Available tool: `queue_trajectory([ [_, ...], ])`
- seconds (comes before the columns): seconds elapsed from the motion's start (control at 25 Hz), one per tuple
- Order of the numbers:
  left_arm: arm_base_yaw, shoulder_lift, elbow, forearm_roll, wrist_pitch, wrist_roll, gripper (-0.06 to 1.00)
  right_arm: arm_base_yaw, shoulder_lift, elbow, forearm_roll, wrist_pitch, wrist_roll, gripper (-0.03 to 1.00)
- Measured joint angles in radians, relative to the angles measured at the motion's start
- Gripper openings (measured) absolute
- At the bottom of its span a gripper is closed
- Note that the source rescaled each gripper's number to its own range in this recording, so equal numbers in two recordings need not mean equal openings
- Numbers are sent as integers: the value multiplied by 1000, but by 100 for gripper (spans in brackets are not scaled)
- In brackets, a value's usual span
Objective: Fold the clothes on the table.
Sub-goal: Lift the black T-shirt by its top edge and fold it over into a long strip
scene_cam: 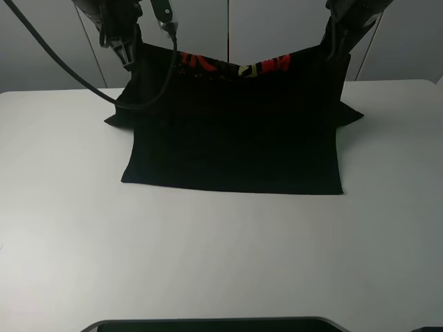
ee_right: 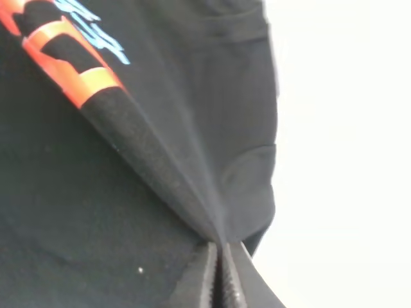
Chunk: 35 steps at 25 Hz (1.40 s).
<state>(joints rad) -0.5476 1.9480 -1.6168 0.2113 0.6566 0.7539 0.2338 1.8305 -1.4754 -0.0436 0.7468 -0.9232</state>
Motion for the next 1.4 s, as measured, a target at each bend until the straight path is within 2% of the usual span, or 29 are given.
queue_trajectory([
  [0.4,0,0,-83,94,-71,-80,0,2,-2,-38,-162,-10,49,0],
  [0.56,0,0,-128,105,-71,-130,0,2,-4,-93,-164,-5,67,0],
  [0.88,0,-4,-189,105,-29,-141,0,3,-38,-174,-153,44,62,0],
  [1.04,0,-14,-189,65,45,-105,0,3,-41,-176,-86,137,-32,0],
  [1.24,0,-17,-190,-65,229,30,0,3,-44,-176,58,275,-166,0],
  [1.4,0,-17,-190,-148,340,94,0,3,-44,-176,120,404,-209,0],
])
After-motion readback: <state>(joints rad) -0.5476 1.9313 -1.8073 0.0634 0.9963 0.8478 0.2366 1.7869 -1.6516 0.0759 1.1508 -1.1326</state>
